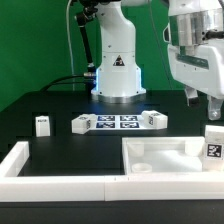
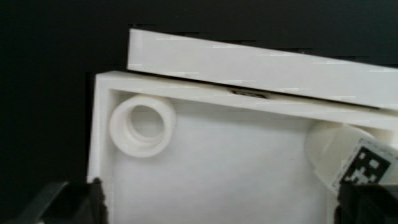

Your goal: Assemble square table

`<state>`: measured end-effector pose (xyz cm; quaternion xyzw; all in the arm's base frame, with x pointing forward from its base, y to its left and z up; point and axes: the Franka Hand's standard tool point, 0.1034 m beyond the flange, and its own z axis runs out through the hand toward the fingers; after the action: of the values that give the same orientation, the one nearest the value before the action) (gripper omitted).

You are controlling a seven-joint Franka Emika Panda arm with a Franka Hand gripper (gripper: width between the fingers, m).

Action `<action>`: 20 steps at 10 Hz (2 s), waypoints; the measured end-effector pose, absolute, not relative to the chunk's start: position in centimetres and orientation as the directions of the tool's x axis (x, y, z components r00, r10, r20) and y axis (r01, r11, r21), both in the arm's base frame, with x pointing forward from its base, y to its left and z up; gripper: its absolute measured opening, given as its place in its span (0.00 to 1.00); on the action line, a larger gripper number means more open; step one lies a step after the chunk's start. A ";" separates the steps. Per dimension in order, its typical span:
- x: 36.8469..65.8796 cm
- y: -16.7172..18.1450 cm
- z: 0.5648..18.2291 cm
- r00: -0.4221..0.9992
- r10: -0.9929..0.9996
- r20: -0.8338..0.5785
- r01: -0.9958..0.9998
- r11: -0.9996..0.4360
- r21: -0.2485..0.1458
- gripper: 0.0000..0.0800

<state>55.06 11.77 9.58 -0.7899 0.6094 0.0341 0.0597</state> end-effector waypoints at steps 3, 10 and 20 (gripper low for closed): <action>54.7 11.8 9.2 0.509 -0.857 -0.080 -0.859 -0.498 -0.121 0.81; 50.5 10.9 8.2 0.894 -0.448 0.002 -0.443 -0.885 -0.143 0.81; 44.1 10.4 5.2 0.957 0.279 -0.078 0.272 -0.959 -0.084 0.81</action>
Offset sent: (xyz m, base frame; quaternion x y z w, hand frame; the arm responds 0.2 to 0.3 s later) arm -0.0465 0.0092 -0.0018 0.0929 -0.0491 -0.2420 0.9646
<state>44.13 10.35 5.21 -0.9886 -0.1394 0.0447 0.0360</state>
